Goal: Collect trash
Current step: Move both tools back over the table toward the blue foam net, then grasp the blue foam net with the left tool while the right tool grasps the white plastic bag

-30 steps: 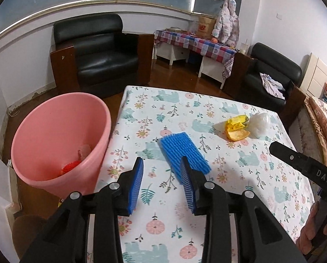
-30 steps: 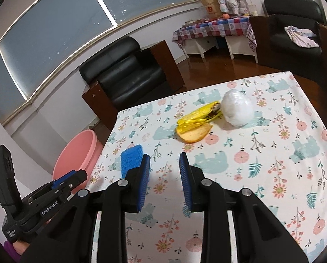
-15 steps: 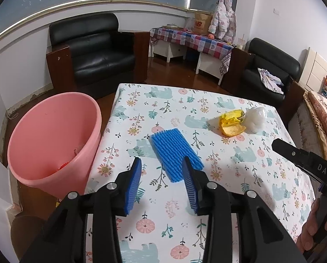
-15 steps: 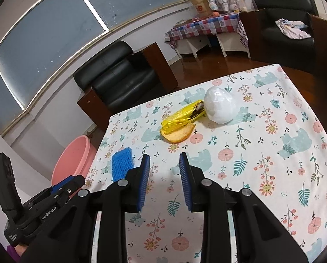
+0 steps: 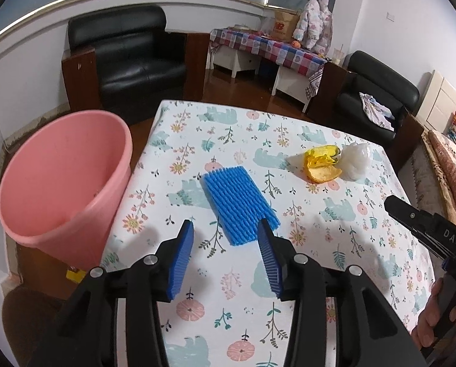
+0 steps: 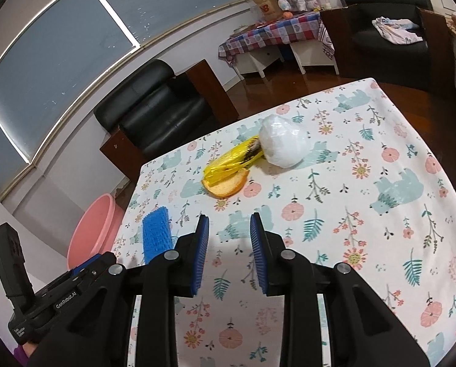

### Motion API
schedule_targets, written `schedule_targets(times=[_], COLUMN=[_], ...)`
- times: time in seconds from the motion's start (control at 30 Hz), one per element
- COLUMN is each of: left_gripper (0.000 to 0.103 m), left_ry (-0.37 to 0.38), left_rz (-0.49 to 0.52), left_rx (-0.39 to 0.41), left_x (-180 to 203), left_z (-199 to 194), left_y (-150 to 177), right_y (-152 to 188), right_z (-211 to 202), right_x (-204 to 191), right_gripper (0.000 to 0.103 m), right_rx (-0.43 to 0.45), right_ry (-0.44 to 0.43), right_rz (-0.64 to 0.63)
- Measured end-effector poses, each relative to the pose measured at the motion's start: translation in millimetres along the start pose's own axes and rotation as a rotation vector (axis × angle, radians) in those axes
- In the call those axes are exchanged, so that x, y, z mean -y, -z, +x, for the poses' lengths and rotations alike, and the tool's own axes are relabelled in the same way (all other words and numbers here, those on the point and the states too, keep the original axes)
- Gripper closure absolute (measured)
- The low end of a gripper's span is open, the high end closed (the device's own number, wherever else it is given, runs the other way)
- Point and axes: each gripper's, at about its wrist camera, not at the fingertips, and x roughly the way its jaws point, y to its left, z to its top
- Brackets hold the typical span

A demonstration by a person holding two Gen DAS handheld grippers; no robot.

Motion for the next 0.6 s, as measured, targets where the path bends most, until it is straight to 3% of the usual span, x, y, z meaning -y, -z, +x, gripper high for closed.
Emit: schedule_targets(times=[0.23, 0.33, 0.6], left_gripper=[0.057, 0.057, 0.057], left_ry=[0.013, 0.019, 0.022], left_rz=[-0.035, -0.049, -0.101], left_rx=[-0.047, -0.069, -0.095], left_x=[-5.3, -4.9, -2.6], left_z=[19.0, 30.3, 65.4], left_y=[5.1, 4.4, -7.1], right_y=[-6.7, -11.5, -34.7], right_z=[-1.8, -2.9, -4.5], right_x=[17.8, 24.6, 21.4], right_gripper=[0.074, 0.065, 0.062], right_rx=[0.017, 0.035, 0.093], right_ry=[0.030, 0.032, 0.049], right_rz=[0.035, 0.050, 0.005])
